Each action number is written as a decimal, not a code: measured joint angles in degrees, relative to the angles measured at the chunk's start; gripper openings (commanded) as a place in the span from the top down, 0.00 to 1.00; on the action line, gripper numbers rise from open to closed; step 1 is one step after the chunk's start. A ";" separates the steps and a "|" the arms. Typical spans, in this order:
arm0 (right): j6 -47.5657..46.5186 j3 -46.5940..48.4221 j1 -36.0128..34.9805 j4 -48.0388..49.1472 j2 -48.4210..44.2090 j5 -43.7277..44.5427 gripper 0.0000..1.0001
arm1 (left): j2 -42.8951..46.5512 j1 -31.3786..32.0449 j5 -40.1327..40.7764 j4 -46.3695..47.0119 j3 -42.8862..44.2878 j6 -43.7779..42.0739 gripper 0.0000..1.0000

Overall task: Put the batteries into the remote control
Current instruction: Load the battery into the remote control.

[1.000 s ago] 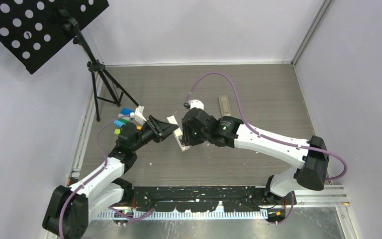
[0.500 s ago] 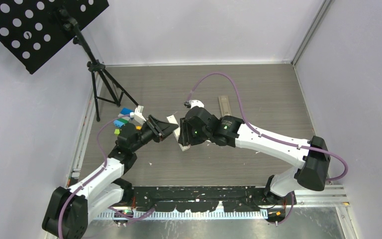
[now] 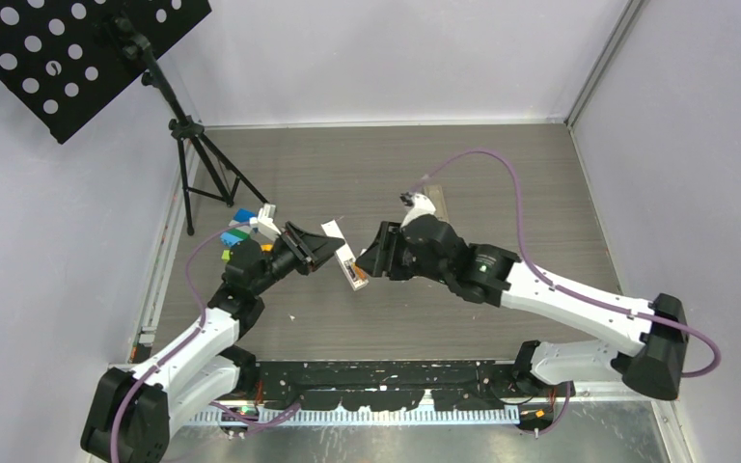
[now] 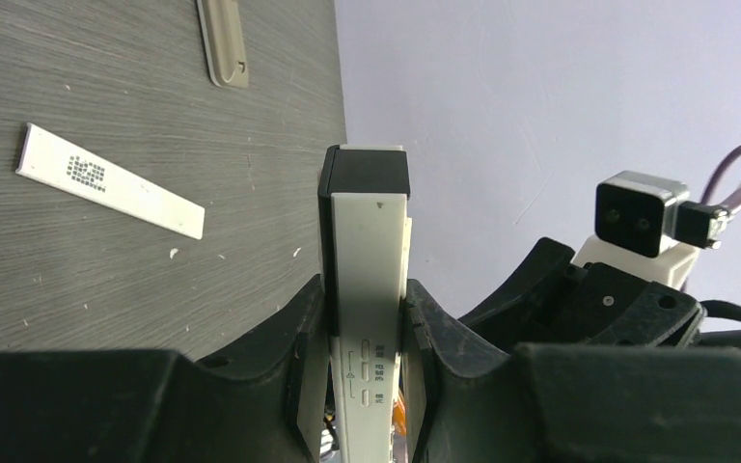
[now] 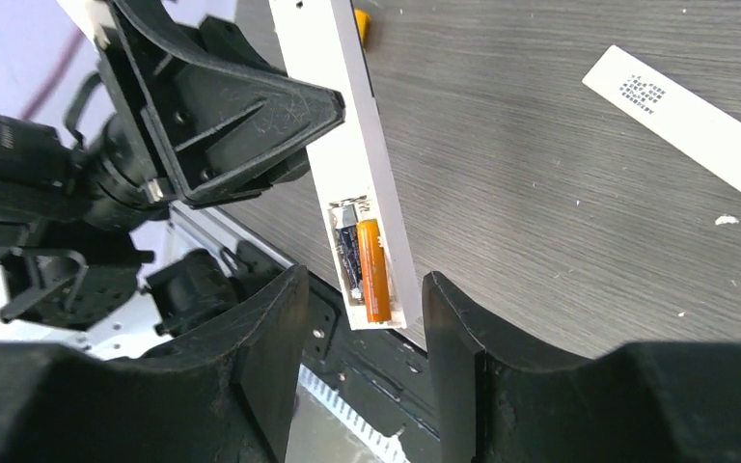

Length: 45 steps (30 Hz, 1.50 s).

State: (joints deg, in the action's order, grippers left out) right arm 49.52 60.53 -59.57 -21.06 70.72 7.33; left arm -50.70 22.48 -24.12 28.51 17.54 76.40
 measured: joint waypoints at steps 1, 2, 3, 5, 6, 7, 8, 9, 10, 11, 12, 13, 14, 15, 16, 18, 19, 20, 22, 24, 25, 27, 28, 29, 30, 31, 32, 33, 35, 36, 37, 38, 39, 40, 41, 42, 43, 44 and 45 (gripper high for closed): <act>1.29 -1.77 0.09 1.42 -1.79 0.72 0.48 | 0.04 -0.02 0.13 0.02 0.00 0.24 1.00; 2.34 -2.86 0.09 2.34 -2.97 1.36 0.48 | 0.07 -0.11 0.15 0.04 0.00 0.70 1.00; 4.22 -4.39 0.15 4.07 -4.44 2.54 0.48 | 0.07 -0.13 0.31 0.13 0.00 1.27 1.00; 7.06 -6.49 0.20 6.67 -6.21 3.98 0.47 | 0.07 -0.24 0.63 0.48 0.00 2.71 1.00; 9.14 -8.39 0.24 9.51 -7.30 4.50 0.47 | 0.07 -0.33 0.87 0.87 0.00 3.87 1.00; 10.51 -9.62 0.24 11.06 -7.96 4.68 0.46 | 0.07 -0.37 1.14 1.36 -0.02 4.92 1.00; 12.15 -11.19 0.24 13.57 -8.66 4.66 0.45 | 0.07 -0.39 1.51 2.25 -0.15 6.54 1.00; 13.68 -12.59 0.24 15.96 -9.11 4.55 0.45 | 0.04 -0.44 1.90 3.37 -0.33 8.39 1.00; 15.15 -13.57 0.24 18.08 -9.29 4.28 0.44 | -0.02 -0.44 2.21 4.74 -0.55 10.19 1.00; 15.96 -13.79 0.24 19.08 -9.25 4.09 0.43 | -0.11 -0.44 2.40 5.70 -0.63 11.47 1.00; 16.94 -13.81 0.24 20.24 -9.18 3.82 0.42 | -0.35 -0.48 2.71 6.86 -0.66 12.92 1.00; 17.62 -13.81 0.24 21.11 -9.18 3.67 0.41 | -0.57 -0.48 2.99 7.98 -0.66 14.12 1.00; 18.34 -13.81 0.24 22.12 -9.31 3.67 0.40 | -0.68 -0.48 3.34 8.87 -0.66 15.37 1.00; 19.08 -13.81 0.22 23.19 -9.38 3.72 0.39 | -0.70 -0.48 3.69 9.55 -0.66 16.48 1.00; 19.58 -13.81 0.22 23.78 -9.46 3.78 0.37 | -0.70 -0.48 4.07 10.10 -0.66 17.49 1.00; 20.22 -14.12 0.17 25.31 -9.94 4.15 0.36 | -0.68 -0.48 4.70 10.80 -0.66 18.78 1.00; 20.55 -14.40 0.17 25.94 -10.38 4.24 0.36 | -0.68 -0.48 5.09 11.06 -0.66 19.54 1.00; 20.83 -14.71 0.17 26.53 -10.80 4.37 0.35 | -0.66 -0.48 5.38 11.23 -0.66 20.20 1.00; 21.42 -15.30 0.17 27.67 -11.39 4.50 0.36 | -0.52 -0.48 6.10 11.52 -0.66 21.44 1.00; 22.08 -15.96 0.17 28.98 -11.47 4.48 0.36 | -0.13 -0.48 6.69 11.52 -0.66 22.51 1.00; 22.58 -16.48 0.17 29.79 -11.47 4.44 0.36 | 0.17 -0.48 6.99 11.54 -0.66 22.88 1.00; 23.67 -17.40 0.17 30.91 -11.39 4.31 0.35 | 0.76 -0.48 7.43 11.52 -0.66 23.71 1.00; 24.15 -17.66 0.17 31.28 -11.26 4.26 0.36 | 0.98 -0.48 7.58 11.50 -0.66 23.89 1.00; 24.65 -17.94 0.17 31.85 -11.02 4.15 0.37 | 1.25 -0.48 7.69 11.47 -0.66 24.02 1.00; 25.09 -18.14 0.17 32.28 -10.69 4.11 0.37 | 1.44 -0.48 7.78 11.47 -0.66 24.15 1.00; 25.53 -18.25 0.17 32.74 -10.40 4.11 0.38 | 1.64 -0.48 7.89 11.45 -0.66 24.20 1.00; 25.83 -18.36 0.17 33.22 -10.21 4.09 0.39 | 1.79 -0.48 7.93 11.41 -0.66 24.22 1.00; 26.14 -18.45 0.17 33.57 -10.08 4.09 0.41 | 1.92 -0.48 8.02 11.41 -0.66 24.22 1.00; 26.56 -18.80 0.17 34.82 -10.03 4.11 0.42 | 2.03 -0.48 8.09 11.41 -0.66 24.24 1.00; 26.80 -19.23 0.17 35.85 -10.03 4.15 0.43 | 2.05 -0.48 8.11 11.32 -0.66 24.24 1.00; 27.02 -19.78 0.17 36.96 -10.03 4.17 0.43 | 2.05 -0.48 8.11 11.26 -0.66 24.24 1.00; 27.21 -20.46 0.17 37.90 -10.03 4.22 0.44 | 2.05 -0.48 8.13 11.17 -0.66 24.24 1.00; 27.36 -21.11 0.17 38.62 -10.03 4.33 0.44 | 2.05 -0.48 8.13 11.08 -0.68 24.22 1.00; 27.45 -21.55 0.17 38.86 -10.03 4.42 0.44 | 2.05 -0.48 8.17 11.06 -0.74 24.20 1.00; 27.45 -21.97 0.17 39.08 -10.03 4.46 0.44 | 2.05 -0.48 8.17 11.02 -0.85 24.17 1.00; 27.43 -22.16 0.17 39.15 -10.03 4.57 0.44 | 2.03 -0.48 8.17 10.93 -0.90 24.15 1.00; 27.43 -22.21 0.17 39.30 -10.03 4.59 0.44 | 2.01 -0.48 8.17 10.86 -0.90 24.13 1.00; 27.39 -22.21 0.17 39.65 -10.03 4.59 0.44 | 1.95 -0.48 8.17 10.88 -0.90 24.13 1.00; 27.36 -22.21 0.17 40.00 -10.05 4.61 0.44 | 1.88 -0.48 8.17 10.88 -0.90 24.11 1.00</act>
State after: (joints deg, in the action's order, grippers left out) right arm 76.88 38.33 -59.40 18.94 60.66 11.94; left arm -48.82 22.00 -15.94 39.40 16.64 100.51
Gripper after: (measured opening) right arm 0.566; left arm 0.300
